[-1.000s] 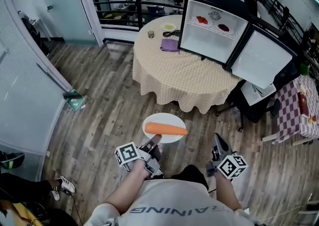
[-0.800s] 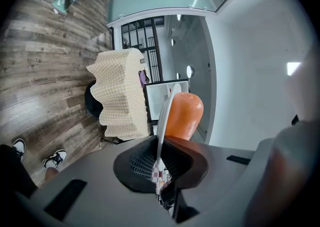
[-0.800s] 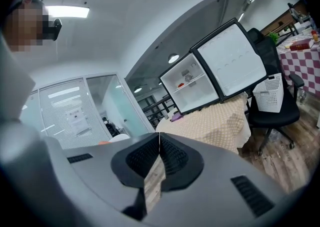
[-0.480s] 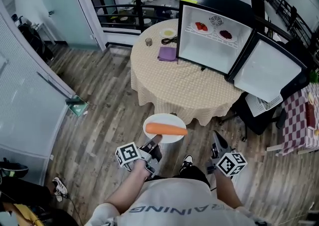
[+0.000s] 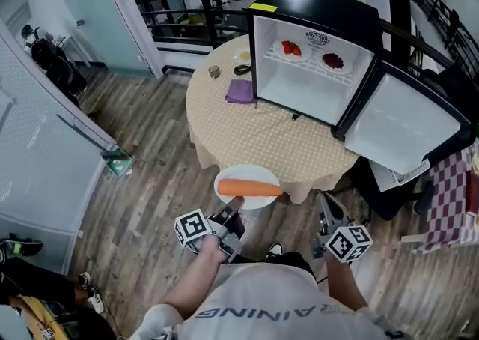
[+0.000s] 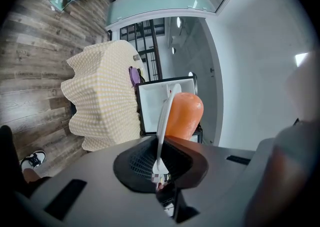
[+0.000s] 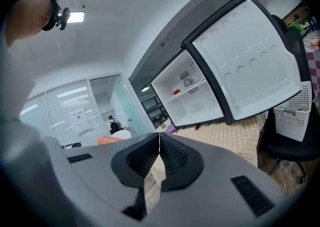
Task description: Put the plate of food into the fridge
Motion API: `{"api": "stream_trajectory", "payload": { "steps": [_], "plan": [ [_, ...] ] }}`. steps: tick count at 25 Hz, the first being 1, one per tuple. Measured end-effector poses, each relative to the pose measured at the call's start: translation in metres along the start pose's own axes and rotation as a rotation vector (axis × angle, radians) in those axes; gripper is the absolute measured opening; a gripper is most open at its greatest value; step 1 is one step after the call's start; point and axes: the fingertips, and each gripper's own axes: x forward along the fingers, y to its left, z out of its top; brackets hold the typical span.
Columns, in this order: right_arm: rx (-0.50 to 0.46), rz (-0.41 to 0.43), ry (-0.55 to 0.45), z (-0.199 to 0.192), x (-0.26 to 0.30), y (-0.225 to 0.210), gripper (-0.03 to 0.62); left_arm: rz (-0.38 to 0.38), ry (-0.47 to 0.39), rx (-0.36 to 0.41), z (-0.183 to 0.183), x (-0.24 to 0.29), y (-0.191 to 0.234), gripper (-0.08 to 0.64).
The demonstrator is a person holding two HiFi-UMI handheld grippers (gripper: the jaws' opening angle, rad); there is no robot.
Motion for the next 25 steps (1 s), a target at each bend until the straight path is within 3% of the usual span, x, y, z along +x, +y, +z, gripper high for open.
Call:
{"api": "stream_trajectory", "payload": {
  "steps": [11, 19, 25],
  "plan": [
    [0.017, -0.015, 0.011, 0.021, 0.032, -0.038, 0.023, 0.009, 0.025, -0.015, 0.017, 0.064, -0.001, 0.025],
    [-0.002, -0.125, -0.008, 0.042, 0.075, -0.045, 0.023, -0.008, 0.129, -0.026, 0.069, 0.127, 0.002, 0.025],
    [-0.004, -0.209, -0.032, 0.053, 0.11, -0.041, 0.023, 0.007, 0.212, 0.047, 0.115, 0.167, 0.007, 0.025]
  ]
}}
